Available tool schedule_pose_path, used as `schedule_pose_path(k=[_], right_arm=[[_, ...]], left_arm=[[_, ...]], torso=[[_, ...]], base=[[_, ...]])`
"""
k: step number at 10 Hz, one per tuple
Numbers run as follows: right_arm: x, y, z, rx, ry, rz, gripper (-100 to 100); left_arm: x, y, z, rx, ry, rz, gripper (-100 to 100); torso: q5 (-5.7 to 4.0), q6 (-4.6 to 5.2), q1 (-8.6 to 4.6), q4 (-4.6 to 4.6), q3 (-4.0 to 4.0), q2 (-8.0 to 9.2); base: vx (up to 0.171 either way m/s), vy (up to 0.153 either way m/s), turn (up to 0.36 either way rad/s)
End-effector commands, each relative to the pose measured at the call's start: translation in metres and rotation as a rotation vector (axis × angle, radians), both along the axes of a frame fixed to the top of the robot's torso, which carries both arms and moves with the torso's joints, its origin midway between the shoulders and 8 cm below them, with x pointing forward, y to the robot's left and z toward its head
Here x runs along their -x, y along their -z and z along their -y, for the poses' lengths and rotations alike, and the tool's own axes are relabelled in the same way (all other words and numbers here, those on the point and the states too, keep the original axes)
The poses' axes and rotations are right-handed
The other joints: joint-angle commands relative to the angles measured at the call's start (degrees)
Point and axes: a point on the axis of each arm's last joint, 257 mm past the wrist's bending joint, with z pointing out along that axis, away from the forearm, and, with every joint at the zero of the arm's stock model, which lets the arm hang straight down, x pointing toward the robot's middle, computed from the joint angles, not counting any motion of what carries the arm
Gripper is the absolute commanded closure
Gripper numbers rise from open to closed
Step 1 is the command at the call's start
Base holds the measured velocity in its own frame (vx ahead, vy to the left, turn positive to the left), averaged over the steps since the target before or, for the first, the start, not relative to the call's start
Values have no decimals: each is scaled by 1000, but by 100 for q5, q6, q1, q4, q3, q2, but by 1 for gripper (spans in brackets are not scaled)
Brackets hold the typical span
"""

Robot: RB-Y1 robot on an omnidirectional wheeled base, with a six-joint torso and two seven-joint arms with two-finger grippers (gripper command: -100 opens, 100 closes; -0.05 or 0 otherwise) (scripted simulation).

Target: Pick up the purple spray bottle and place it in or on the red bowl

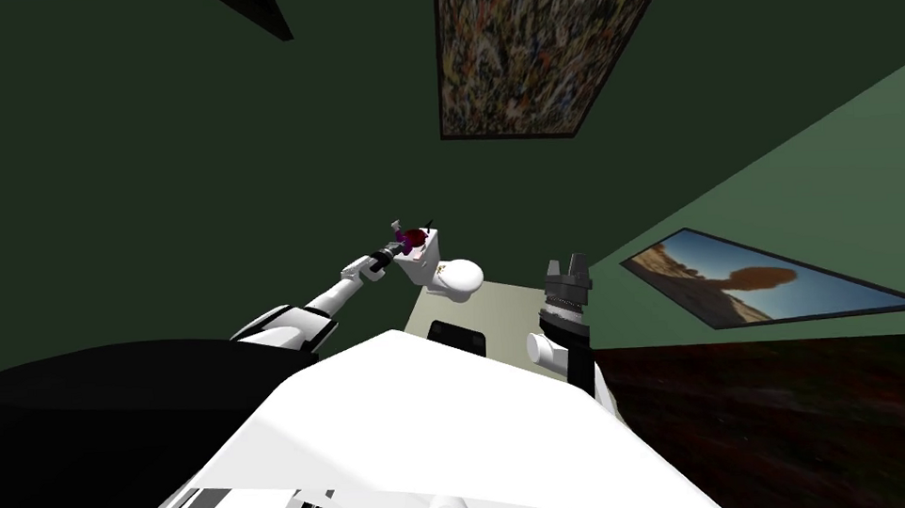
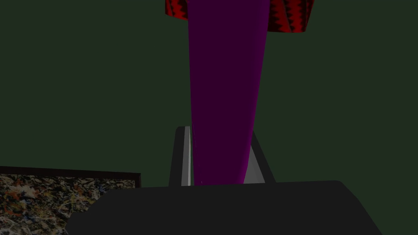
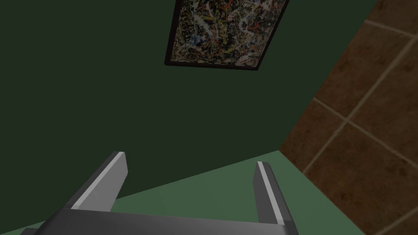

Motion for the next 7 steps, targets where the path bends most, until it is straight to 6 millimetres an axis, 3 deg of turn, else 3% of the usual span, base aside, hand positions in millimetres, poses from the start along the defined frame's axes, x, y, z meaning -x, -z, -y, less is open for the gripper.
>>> schedule_pose_path(k=[1,7], right_arm=[[0,0,0,0,0,0,0],[0,0,0,0,0,0,0]], left_arm=[[4,5,-6,1,-6,-10,100],[19,14,-36,4,-32,-55,100]], torso=[[0,0,0,0,0,0],[-4,2,0,5,7,8]], base=[[-169,-3,-13],[-181,-5,-69]])
